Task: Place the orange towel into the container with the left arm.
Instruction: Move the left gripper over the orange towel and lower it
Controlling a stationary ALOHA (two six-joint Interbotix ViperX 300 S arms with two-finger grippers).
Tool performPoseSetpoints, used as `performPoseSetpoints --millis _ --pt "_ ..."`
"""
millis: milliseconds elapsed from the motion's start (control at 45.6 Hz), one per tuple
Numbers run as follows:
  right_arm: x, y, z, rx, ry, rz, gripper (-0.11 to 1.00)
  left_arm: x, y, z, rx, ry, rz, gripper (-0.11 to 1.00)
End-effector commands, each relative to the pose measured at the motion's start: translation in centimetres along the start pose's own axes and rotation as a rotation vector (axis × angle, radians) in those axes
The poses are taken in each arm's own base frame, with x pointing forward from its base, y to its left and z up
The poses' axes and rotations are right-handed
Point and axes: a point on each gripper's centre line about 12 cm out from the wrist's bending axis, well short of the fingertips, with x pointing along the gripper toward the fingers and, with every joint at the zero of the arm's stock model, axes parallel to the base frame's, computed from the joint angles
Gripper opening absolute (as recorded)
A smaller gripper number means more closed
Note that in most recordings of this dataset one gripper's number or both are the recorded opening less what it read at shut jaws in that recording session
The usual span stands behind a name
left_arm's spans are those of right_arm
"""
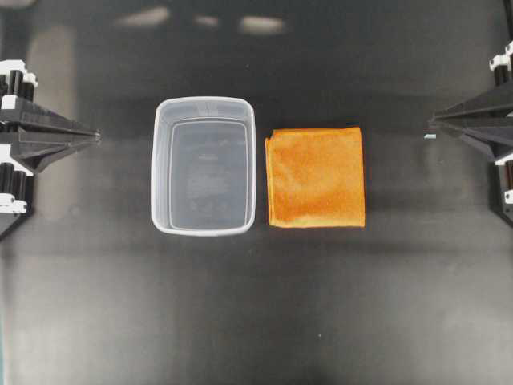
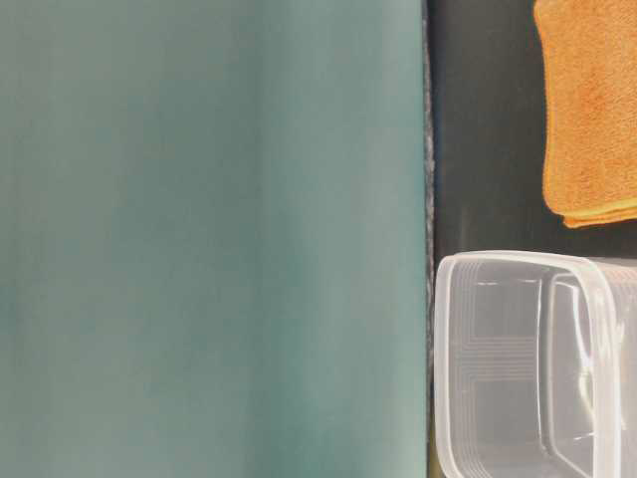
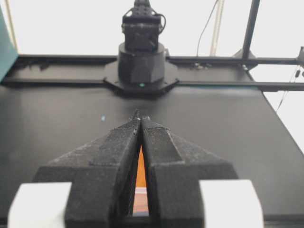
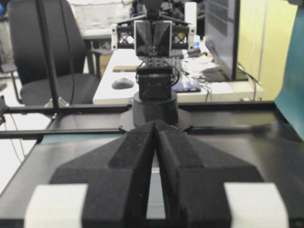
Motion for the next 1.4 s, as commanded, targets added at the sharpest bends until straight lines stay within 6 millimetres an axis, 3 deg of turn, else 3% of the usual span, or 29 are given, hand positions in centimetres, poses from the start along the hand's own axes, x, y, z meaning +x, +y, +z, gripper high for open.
performPoseSetpoints --millis 0,66,263,526,658,768,877,987,1184,1250,1382 --pt "0.2 0.3 0.3 0.016 -0.009 0.012 0.01 0.9 -0.4 2.0 0.002 -0.026 -0.024 0.06" --pt "0.2 0.3 0.3 0.03 -0.007 0.013 0.04 1.6 -0.4 2.6 -0.013 -0.014 -0.022 0.04" --pt "0.1 0.3 -0.1 0.113 0.018 0.013 0.0 4.8 -0.6 3.4 -0.022 0.141 -0.024 0.01" --pt "-0.5 0.3 0.0 0.139 0.045 0.011 0.03 10.7 -0.7 3.8 0.003 0.414 -0.017 0.01" --pt "-1.1 0.3 0.4 0.137 0.032 0.012 0.23 14.2 -0.6 3.0 0.006 0.524 -0.01 0.01" --pt "-1.4 0.3 0.6 0.136 0.032 0.014 0.5 17.3 -0.6 2.2 0.008 0.599 -0.005 0.01" --pt "-1.6 0.3 0.8 0.135 0.024 0.015 0.7 20.2 -0.2 0.7 0.022 0.701 0.003 0.03" --pt "-1.7 0.3 1.0 0.127 0.01 0.015 0.71 22.9 0.4 -1.8 0.051 0.816 0.006 0.25" --pt "-1.7 0.3 1.0 0.116 0.006 0.015 0.7 27.8 1.0 -6.4 0.067 0.985 0.006 0.81" --pt "-1.7 0.3 1.0 0.116 0.007 0.016 0.7 29.4 1.0 -8.5 0.068 1.042 0.005 0.9" --pt "-1.8 0.3 1.0 0.118 0.009 0.015 0.7 31.7 1.0 -12.5 0.066 1.106 0.004 0.9"
